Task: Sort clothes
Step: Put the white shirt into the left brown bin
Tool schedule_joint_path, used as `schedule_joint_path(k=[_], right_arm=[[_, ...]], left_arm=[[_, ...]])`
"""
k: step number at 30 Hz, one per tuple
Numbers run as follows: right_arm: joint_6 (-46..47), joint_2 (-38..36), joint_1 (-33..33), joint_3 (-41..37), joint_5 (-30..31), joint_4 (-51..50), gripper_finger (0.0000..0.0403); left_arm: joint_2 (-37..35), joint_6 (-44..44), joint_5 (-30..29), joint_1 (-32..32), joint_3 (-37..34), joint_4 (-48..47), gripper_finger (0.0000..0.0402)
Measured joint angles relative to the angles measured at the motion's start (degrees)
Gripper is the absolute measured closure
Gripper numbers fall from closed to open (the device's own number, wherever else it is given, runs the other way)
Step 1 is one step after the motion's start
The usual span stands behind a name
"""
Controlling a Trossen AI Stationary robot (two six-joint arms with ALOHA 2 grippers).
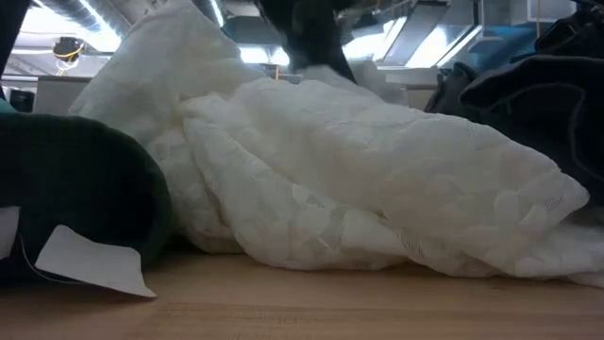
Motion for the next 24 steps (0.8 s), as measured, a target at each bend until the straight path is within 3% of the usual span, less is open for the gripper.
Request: schedule_joint_path(k=[11,24], right_arm=[[0.0,0.0,0.0,0.0,0.2,0.1,0.0194],[0.1,0.0,0.0,0.0,0.9,0.3,0.0194]], left_arm=[[-12.4,6.2,-9.8,0.4,0.0,1.0,0.0400],[-24.9,19.2,-11.0,6.2,0.0,13.2,0.0400]])
